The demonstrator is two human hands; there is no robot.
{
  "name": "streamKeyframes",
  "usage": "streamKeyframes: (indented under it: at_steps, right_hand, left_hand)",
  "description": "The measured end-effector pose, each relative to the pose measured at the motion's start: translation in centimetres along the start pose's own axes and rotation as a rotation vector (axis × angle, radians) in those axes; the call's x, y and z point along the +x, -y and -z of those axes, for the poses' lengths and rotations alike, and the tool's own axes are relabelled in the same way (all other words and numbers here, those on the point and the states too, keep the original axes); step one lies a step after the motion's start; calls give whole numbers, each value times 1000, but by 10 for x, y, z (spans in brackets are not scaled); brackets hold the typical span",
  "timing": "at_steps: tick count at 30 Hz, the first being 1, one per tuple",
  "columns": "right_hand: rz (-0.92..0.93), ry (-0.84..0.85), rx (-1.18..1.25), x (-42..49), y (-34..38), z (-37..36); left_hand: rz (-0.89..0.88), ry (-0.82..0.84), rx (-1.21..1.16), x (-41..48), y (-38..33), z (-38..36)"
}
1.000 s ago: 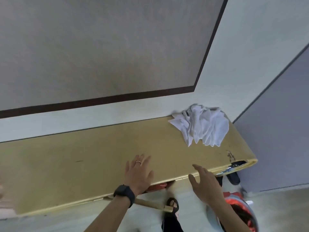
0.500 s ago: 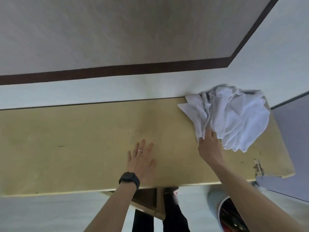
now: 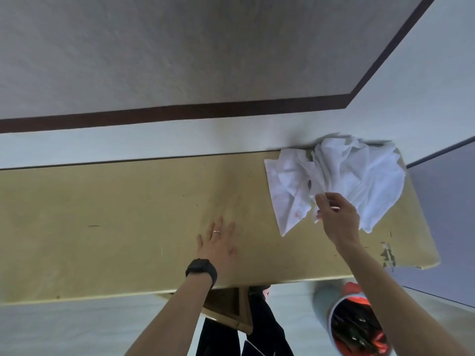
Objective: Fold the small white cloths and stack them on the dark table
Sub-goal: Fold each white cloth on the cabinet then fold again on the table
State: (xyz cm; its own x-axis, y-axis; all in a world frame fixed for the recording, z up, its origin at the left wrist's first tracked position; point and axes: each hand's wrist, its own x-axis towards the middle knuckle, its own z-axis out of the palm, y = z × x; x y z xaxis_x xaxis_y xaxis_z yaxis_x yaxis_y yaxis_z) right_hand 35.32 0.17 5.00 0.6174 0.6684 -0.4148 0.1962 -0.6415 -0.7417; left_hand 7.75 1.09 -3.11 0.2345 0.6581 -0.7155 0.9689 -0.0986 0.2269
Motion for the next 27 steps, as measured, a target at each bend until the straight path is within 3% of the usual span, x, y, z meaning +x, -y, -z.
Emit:
streamKeyframes:
  at_steps: [4, 9, 12, 15, 27]
  right_hand:
    - [251, -29, -37, -22, 44, 21]
    - [591, 82, -190, -59, 98, 41]
    - [760, 177, -320, -82, 125, 49]
    - [870, 212, -415, -104, 146, 52]
    - [947, 235, -542, -146, 186, 15]
  left_hand:
    - [-82, -147, -184, -21, -26, 56]
    - [-396, -461, -421, -64, -75, 137]
    - [-564, -555, -381, -91, -95, 182]
    - [-666, -521, -251, -111, -92, 209]
    - [-468, -409, -342, -171, 2, 240]
